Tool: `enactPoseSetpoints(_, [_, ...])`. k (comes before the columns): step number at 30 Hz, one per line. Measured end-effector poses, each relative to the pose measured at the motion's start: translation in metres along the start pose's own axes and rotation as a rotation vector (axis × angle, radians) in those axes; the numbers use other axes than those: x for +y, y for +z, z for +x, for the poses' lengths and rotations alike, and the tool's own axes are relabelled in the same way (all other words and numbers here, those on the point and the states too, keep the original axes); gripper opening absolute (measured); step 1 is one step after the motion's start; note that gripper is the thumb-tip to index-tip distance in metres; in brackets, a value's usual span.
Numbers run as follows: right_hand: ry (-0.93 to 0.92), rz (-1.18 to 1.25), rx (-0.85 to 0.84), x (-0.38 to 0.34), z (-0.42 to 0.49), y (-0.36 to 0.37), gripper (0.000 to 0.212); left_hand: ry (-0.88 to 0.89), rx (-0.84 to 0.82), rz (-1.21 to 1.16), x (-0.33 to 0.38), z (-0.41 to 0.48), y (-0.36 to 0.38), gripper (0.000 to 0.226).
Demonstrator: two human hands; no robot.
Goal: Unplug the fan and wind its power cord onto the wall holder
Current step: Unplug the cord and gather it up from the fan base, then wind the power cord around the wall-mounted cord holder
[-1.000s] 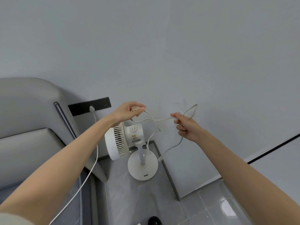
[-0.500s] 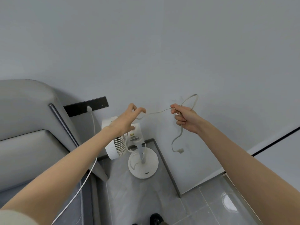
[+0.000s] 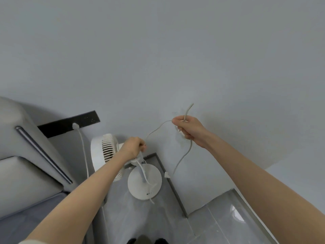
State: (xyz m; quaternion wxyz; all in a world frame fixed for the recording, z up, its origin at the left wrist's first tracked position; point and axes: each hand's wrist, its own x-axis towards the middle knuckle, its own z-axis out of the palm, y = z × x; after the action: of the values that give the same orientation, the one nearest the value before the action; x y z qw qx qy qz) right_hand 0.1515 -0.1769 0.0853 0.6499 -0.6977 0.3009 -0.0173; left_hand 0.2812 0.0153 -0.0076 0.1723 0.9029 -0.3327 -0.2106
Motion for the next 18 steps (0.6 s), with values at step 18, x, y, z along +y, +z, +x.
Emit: enactPoseSetpoints(18, [0.068,-0.388,0.352,-0.001,0.059,0.025,0.011,0.352,-0.364,-0.567,0.006,0.108,-0.051,0.014])
